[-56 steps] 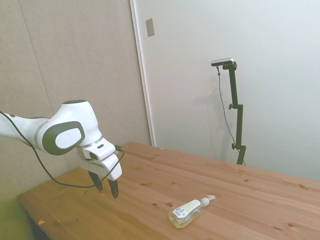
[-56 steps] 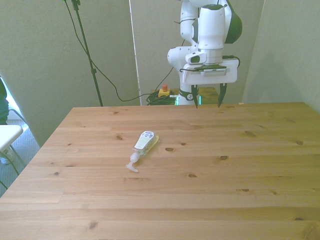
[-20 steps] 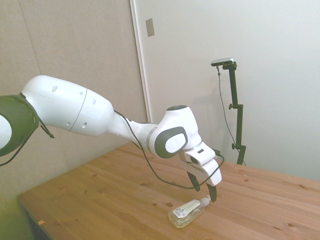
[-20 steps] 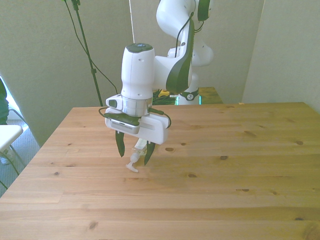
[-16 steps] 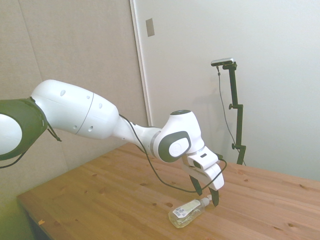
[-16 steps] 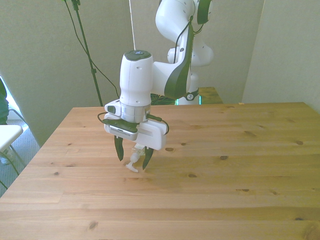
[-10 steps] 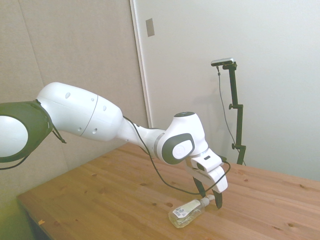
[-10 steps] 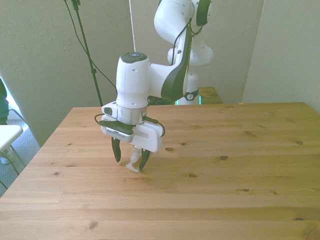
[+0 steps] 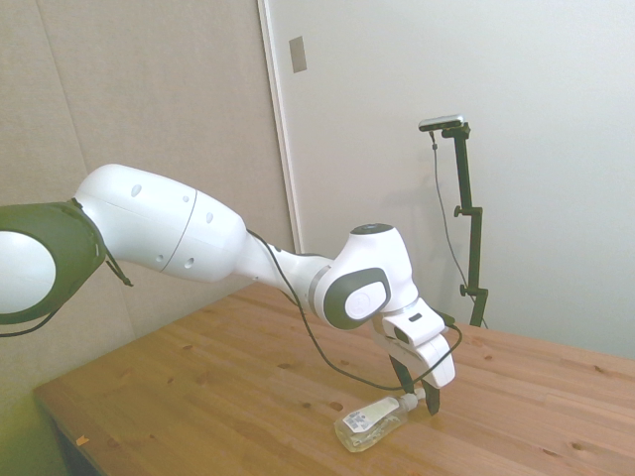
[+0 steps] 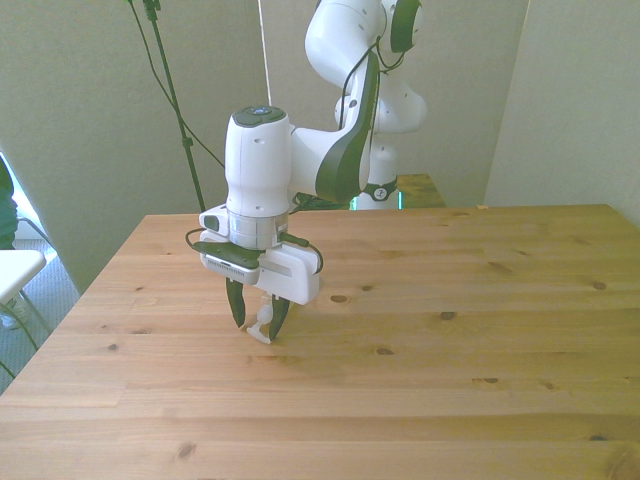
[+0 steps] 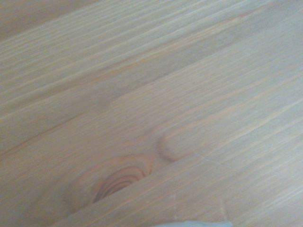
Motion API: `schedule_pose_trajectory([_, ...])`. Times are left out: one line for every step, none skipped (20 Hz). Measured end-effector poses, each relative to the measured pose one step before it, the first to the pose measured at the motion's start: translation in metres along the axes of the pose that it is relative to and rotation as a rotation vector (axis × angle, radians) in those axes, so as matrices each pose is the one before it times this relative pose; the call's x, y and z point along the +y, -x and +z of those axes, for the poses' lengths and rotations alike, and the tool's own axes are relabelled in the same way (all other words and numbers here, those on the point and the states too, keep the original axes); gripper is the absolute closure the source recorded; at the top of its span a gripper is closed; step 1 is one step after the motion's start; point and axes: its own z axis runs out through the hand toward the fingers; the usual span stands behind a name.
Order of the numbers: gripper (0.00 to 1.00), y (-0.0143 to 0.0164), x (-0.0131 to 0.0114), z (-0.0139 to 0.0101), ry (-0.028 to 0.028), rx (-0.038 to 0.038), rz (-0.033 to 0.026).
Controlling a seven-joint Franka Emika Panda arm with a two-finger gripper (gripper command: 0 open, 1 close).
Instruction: Stand the sanitizer
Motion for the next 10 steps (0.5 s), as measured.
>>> schedule_pose_trajectory([1.00,-0.00007,-0.00006,-0.00001,-0.00179,-0.00188,0.00283])
schedule_pose_trajectory([1.00,-0.00021,0.00007,-0.00001,-0.00254,-0.00277,0.00439])
schedule_pose_trajectory([1.00,-0.00027,0.00012,0.00005,-0.00325,-0.00377,0.00585])
schedule_pose_trajectory([1.00,-0.00040,0.00020,0.00006,-0.00186,-0.00211,0.00383])
schedule_pose_trajectory([1.00,-0.00044,0.00023,0.00018,-0.00211,-0.00266,0.00457])
schedule_pose_trajectory([1.00,-0.00044,0.00004,0.00019,-0.00252,-0.00286,0.00485])
schedule_pose_trajectory([1.00,-0.00042,-0.00033,0.00007,-0.00116,-0.00149,0.00251])
schedule_pose_trajectory([1.00,-0.00038,-0.00063,0.00005,-0.00048,-0.00073,0.00165])
schedule_pose_trajectory([1.00,-0.00042,-0.00097,0.00013,0.00002,0.00005,0.00074])
schedule_pose_trajectory([1.00,-0.00033,-0.00077,0.00036,0.00025,0.00033,0.00122])
